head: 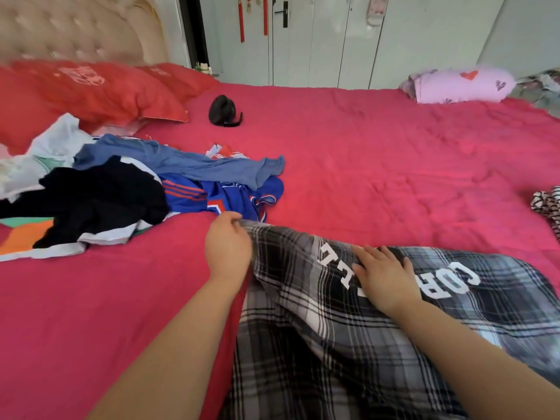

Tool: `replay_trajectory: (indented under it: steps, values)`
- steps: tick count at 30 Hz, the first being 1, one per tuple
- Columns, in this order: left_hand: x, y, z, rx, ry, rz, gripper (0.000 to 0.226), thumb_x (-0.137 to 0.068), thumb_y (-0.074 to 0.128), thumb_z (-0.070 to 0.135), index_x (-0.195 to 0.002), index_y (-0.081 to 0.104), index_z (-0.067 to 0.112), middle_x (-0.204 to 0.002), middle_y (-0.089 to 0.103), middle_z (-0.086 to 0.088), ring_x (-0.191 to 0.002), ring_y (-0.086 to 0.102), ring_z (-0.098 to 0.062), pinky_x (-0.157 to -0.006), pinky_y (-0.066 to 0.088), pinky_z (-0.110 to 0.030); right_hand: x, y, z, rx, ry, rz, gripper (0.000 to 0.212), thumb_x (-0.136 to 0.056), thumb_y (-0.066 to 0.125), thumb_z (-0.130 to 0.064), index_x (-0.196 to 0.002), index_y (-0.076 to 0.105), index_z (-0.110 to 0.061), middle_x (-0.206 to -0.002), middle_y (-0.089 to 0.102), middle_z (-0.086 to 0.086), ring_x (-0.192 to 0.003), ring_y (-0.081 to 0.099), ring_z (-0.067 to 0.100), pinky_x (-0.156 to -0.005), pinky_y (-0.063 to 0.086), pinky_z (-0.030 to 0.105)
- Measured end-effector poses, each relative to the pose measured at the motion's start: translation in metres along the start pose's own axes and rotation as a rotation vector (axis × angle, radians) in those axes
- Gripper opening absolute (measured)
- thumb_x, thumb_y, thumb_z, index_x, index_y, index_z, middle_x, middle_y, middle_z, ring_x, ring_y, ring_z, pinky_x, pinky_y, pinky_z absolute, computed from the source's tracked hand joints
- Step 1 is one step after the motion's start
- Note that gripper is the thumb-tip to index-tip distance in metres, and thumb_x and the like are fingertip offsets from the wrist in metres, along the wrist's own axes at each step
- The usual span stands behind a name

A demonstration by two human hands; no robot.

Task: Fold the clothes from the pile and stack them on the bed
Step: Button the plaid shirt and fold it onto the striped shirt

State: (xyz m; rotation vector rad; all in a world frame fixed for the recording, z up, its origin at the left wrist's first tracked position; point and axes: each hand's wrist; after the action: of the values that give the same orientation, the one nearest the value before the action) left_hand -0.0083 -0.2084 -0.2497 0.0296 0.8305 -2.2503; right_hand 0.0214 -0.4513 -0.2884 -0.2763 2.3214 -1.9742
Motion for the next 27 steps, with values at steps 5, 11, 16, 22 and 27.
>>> replay_trajectory:
  steps: [5, 11, 16, 22, 27]
  values:
    - [0.012, 0.004, -0.023, -0.094, -0.126, -0.112, 0.038, -0.092, 0.041, 0.007, -0.127, 0.054, 0.008, -0.125, 0.055, -0.019, -0.115, 0.049, -0.034, -0.093, 0.038, -0.038, 0.004, 0.0, 0.001, 0.055, 0.026, -0.007, 0.048, -0.099, 0.023, -0.044, -0.146, 0.019, -0.033, -0.156, 0.016, -0.004, -0.145, 0.007, 0.022, -0.113, 0.008, 0.054]
    - [0.035, 0.0, -0.003, -0.065, -0.005, -0.191, 0.068, -0.086, 0.062, 0.032, -0.143, 0.03, 0.016, -0.133, 0.037, -0.014, -0.12, 0.044, -0.03, -0.098, 0.036, -0.035, 0.021, -0.003, -0.016, -0.079, -0.154, 0.093, 0.048, -0.097, 0.033, -0.043, -0.144, 0.025, -0.034, -0.154, 0.022, -0.003, -0.144, 0.01, 0.018, -0.114, 0.008, 0.051]
    - [0.047, -0.007, -0.024, -0.09, 0.031, -0.205, 0.061, -0.078, 0.048, -0.008, -0.135, 0.045, 0.016, -0.124, 0.04, -0.013, -0.105, 0.052, -0.031, -0.091, 0.037, -0.03, 0.038, 0.0, -0.012, -0.014, -0.152, -0.025, 0.054, -0.097, 0.03, -0.047, -0.147, 0.013, -0.036, -0.157, 0.012, -0.003, -0.145, 0.005, 0.017, -0.115, 0.006, 0.049]
    - [0.088, 0.002, -0.001, -0.312, 0.533, -0.168, 0.057, -0.084, 0.059, 0.031, -0.138, 0.043, 0.019, -0.144, 0.039, -0.008, -0.128, 0.04, -0.03, -0.103, 0.035, -0.042, 0.085, -0.002, 0.0, 0.009, -0.174, -0.007, 0.071, -0.082, -0.003, -0.072, -0.146, 0.005, -0.042, -0.157, 0.007, -0.007, -0.145, 0.001, 0.018, -0.115, 0.004, 0.046]
    - [0.126, 0.011, -0.006, -0.627, 0.64, -0.775, 0.061, -0.094, 0.03, 0.056, -0.148, 0.012, 0.032, -0.158, 0.001, 0.003, -0.145, -0.006, -0.019, -0.116, -0.006, -0.042, 0.109, 0.002, 0.009, 0.033, -0.215, -0.148, 0.075, -0.081, -0.003, -0.072, -0.146, 0.012, -0.038, -0.157, 0.005, -0.009, -0.145, -0.003, 0.016, -0.115, 0.0, 0.045]
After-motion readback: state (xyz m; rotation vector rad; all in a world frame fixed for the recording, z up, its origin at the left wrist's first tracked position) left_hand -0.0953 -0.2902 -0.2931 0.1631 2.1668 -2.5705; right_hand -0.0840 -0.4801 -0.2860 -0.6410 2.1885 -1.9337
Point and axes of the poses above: each hand's wrist, its own x-axis away from the middle knuckle, its own y-axis out of the palm, z = x × y
